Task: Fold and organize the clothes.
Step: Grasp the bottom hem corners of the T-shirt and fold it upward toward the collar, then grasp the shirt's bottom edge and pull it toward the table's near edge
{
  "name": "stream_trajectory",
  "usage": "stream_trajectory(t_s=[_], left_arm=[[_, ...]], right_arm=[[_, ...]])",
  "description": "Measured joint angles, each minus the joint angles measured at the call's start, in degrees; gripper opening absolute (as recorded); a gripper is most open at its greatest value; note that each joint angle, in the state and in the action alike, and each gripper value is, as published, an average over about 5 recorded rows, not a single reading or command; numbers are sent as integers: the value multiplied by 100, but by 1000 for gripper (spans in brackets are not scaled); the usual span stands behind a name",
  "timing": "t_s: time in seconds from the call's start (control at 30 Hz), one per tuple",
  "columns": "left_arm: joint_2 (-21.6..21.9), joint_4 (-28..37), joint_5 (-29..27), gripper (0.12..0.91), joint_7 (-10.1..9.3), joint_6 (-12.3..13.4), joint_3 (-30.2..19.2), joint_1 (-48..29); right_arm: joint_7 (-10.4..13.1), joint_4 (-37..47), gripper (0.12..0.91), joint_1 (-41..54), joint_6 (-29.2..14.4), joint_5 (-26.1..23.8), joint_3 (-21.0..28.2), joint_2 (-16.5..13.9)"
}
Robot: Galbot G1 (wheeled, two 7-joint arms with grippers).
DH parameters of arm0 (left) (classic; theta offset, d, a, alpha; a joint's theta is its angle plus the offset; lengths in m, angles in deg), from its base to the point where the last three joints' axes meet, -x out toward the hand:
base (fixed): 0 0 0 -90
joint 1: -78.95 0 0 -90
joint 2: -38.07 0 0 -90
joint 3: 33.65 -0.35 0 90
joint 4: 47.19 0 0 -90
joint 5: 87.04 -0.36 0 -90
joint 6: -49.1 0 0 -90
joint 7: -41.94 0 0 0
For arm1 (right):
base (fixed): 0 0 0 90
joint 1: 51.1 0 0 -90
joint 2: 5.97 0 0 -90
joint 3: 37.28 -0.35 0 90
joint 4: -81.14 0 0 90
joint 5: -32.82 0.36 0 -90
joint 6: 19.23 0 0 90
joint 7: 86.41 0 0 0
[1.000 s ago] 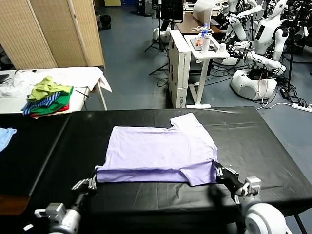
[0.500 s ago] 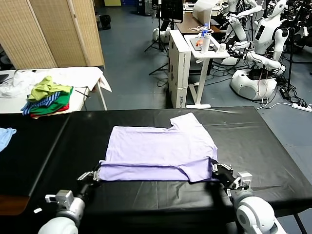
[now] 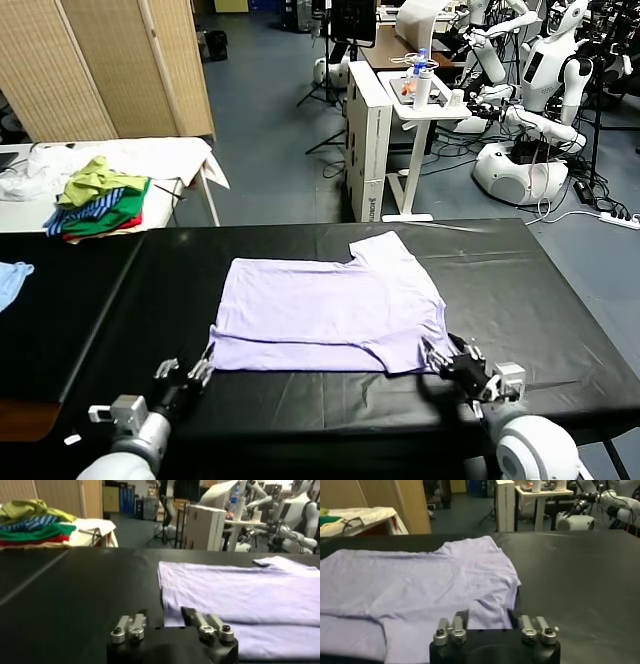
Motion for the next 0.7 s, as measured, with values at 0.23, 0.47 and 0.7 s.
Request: stream_trajectory(t_s=[0.23,0.47,0.7], left_arm=[[-14,-43,47,896,-7,-41,-4,106],[4,-30,48,668,-6,-30,24,162],[2,-24,49,340,23,-22,21,214]], right_arm=[[-53,-36,772,-232,-25,9,-128,-3],[-59,24,489,-242,-21,4,-79,-8],[-59,27,203,-285,-16,16,-63,-22]])
